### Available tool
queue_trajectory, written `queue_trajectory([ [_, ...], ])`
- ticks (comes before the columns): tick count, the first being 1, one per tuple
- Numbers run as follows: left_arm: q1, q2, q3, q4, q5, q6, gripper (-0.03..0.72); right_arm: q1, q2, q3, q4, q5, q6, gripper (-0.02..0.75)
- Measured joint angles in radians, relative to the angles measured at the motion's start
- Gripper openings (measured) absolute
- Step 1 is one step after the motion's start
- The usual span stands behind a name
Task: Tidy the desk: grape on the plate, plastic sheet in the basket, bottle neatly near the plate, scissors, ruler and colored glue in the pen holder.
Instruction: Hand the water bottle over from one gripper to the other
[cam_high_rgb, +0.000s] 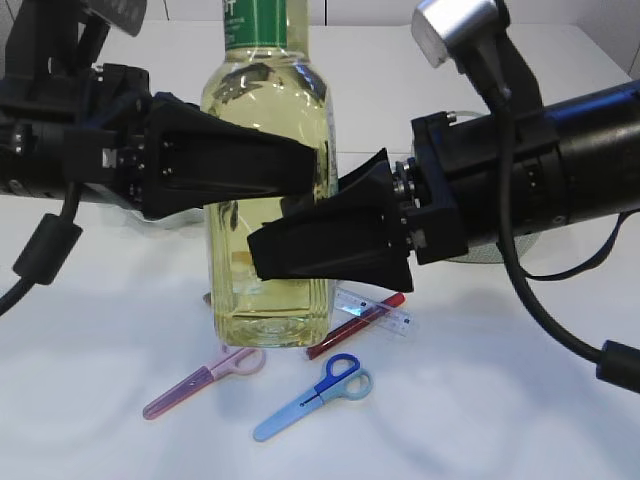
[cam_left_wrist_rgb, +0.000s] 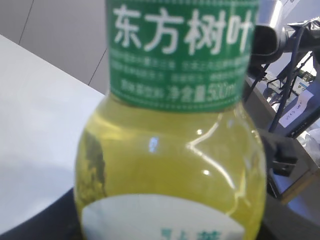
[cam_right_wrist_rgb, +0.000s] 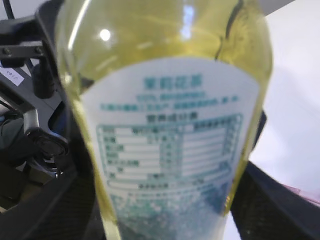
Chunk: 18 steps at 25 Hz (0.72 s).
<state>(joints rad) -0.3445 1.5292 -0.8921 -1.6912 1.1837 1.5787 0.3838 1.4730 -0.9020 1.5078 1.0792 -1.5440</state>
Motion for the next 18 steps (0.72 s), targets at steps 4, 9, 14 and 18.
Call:
queue_trajectory([
  [4,0.0,0.0,-0.013,0.001,-0.006,-0.008,0.432,0.0,0.0,-0.002,-0.071,-0.005,0.054,0.629],
  [9,0.0,0.002,-0.015,0.001,-0.014,-0.015,0.432,0.0,0.0,-0.002,-0.113,-0.008,0.089,0.629],
  [14,0.0,0.002,-0.015,0.001,-0.027,-0.017,0.432,0.0,0.0,-0.002,-0.2,-0.017,0.204,0.629],
  [18,0.006,0.002,-0.015,-0.004,-0.046,-0.017,0.432,0.002,0.0,-0.002,-0.258,-0.017,0.273,0.626],
])
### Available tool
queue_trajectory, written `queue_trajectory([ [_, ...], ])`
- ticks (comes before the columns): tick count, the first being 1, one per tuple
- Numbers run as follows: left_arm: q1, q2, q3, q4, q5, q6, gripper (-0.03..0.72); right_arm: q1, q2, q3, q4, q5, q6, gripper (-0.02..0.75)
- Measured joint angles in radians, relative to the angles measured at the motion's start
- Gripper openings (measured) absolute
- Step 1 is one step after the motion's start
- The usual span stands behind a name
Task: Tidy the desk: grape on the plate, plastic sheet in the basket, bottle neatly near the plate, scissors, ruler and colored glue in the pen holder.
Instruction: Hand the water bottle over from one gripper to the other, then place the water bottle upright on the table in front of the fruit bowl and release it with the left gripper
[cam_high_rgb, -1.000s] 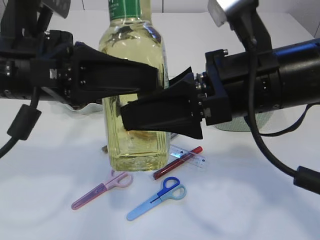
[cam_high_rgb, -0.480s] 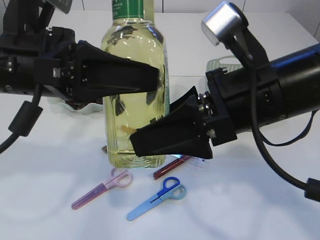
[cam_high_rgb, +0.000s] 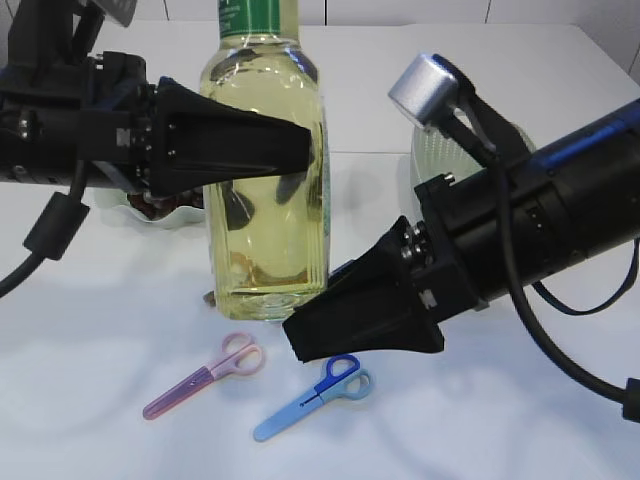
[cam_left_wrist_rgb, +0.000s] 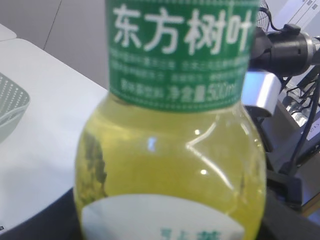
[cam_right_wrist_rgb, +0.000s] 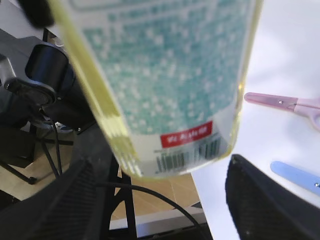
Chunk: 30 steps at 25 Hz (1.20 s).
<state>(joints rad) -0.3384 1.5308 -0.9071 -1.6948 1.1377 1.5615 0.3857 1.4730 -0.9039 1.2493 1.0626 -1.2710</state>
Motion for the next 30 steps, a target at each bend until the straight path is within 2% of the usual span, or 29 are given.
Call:
queue_trajectory([
  [5,0.004,0.0,0.0,0.007,-0.006,-0.004,0.432,0.0,0.0,0.0,-0.091,-0.004,0.087,0.612],
  [8,0.013,0.0,0.0,0.022,-0.006,-0.008,0.432,0.0,0.0,0.0,-0.186,-0.05,0.186,0.604],
  [14,0.023,0.0,0.0,0.052,-0.018,-0.014,0.432,0.0,-0.004,0.0,-0.46,-0.149,0.464,0.599],
  [21,0.023,0.001,0.0,0.093,-0.052,-0.024,0.432,0.0,-0.004,0.0,-0.852,-0.171,0.825,0.596],
  [25,0.023,0.001,0.0,0.149,-0.099,-0.063,0.432,0.0,-0.004,0.0,-1.042,-0.153,0.982,0.595],
  [30,0.023,0.001,-0.036,0.306,-0.174,-0.17,0.432,0.0,-0.004,0.0,-1.148,-0.112,1.054,0.595],
])
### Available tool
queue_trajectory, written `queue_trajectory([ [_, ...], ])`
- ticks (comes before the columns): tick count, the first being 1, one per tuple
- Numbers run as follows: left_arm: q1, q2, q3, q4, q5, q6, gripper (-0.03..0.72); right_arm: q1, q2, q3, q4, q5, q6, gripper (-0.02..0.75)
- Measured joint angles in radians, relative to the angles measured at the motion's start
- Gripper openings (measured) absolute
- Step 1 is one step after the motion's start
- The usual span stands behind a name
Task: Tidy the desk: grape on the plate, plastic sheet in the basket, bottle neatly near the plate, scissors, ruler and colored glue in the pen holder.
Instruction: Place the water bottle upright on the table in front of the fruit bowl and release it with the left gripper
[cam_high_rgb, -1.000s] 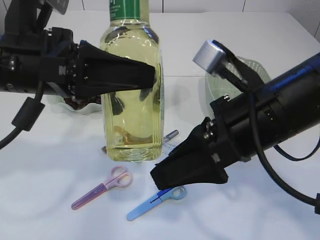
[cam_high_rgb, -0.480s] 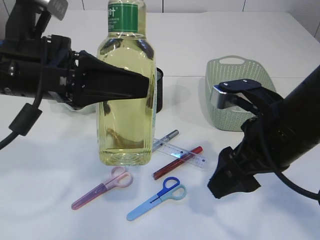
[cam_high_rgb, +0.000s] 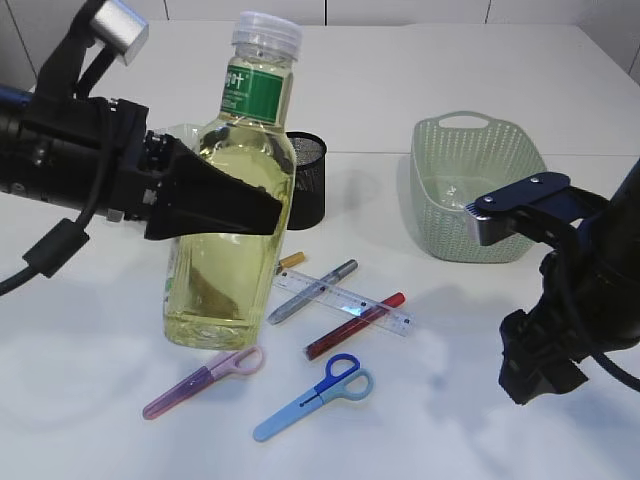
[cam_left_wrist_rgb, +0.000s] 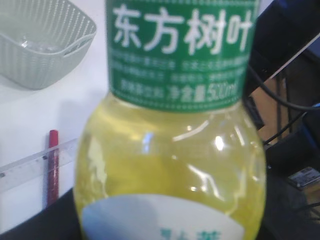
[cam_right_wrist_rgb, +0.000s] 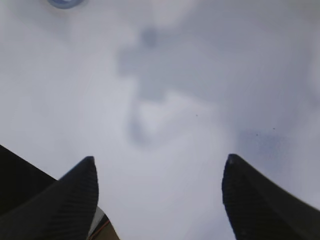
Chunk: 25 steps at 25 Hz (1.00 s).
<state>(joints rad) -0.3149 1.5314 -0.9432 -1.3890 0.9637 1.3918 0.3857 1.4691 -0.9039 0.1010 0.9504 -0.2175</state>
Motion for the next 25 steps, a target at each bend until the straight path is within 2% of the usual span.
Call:
queue_trajectory([
  [7,0.0,0.0,-0.089,0.331,-0.047,-0.263,0.432,0.0,-0.001,0.0,-0.032,0.031,0.01,0.595],
  [13,0.0,0.002,-0.117,0.57,-0.072,-0.513,0.432,0.0,-0.001,0.0,-0.049,0.041,0.014,0.595],
  [22,0.002,0.002,-0.153,1.024,-0.102,-1.042,0.432,0.0,-0.001,0.0,-0.119,0.096,0.034,0.595],
  [25,0.027,0.002,-0.153,1.15,-0.097,-1.22,0.432,0.0,-0.001,0.0,-0.137,0.113,0.051,0.594],
])
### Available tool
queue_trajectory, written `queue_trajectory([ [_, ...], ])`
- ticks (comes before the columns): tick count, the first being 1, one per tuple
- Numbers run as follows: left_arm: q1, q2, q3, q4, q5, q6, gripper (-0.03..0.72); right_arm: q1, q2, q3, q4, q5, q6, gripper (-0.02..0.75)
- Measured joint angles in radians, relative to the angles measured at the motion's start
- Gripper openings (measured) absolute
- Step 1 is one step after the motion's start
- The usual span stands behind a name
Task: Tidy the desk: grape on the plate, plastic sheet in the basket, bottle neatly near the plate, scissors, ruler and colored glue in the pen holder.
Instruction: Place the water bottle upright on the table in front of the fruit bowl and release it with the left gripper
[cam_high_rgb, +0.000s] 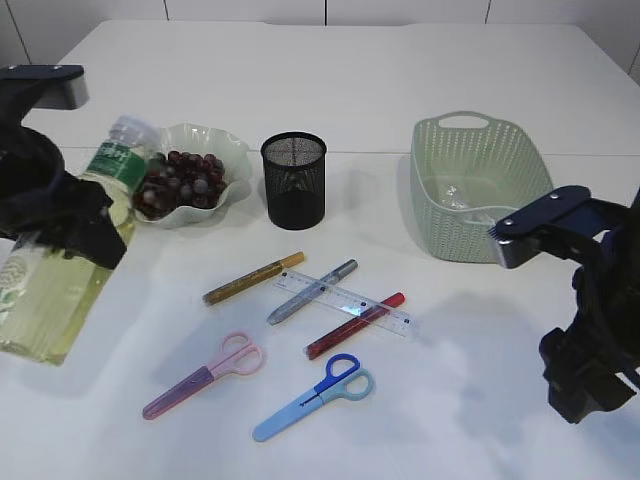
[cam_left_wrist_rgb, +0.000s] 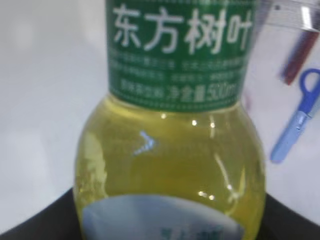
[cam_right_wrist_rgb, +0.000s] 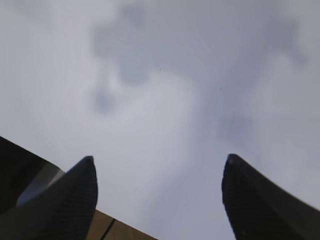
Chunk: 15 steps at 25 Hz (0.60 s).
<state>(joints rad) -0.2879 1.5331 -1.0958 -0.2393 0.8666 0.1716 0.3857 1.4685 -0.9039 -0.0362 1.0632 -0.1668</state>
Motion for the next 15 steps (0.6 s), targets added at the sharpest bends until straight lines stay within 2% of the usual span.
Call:
queue_trajectory([
  [3,0.049,0.0,0.0,0.076,0.017,-0.16,0.432,0.0,0.0,0.0,-0.03,0.021,0.039,0.594],
  [6,0.104,0.0,0.0,0.115,0.032,-0.223,0.432,0.0,0.0,0.0,-0.075,0.046,0.114,0.594],
  [10,0.164,0.0,0.0,0.132,0.03,-0.26,0.432,0.0,0.0,0.0,-0.12,0.09,0.186,0.594],
  [15,0.193,0.0,0.0,0.155,-0.021,-0.27,0.432,0.0,-0.002,0.0,-0.126,0.126,0.197,0.594],
])
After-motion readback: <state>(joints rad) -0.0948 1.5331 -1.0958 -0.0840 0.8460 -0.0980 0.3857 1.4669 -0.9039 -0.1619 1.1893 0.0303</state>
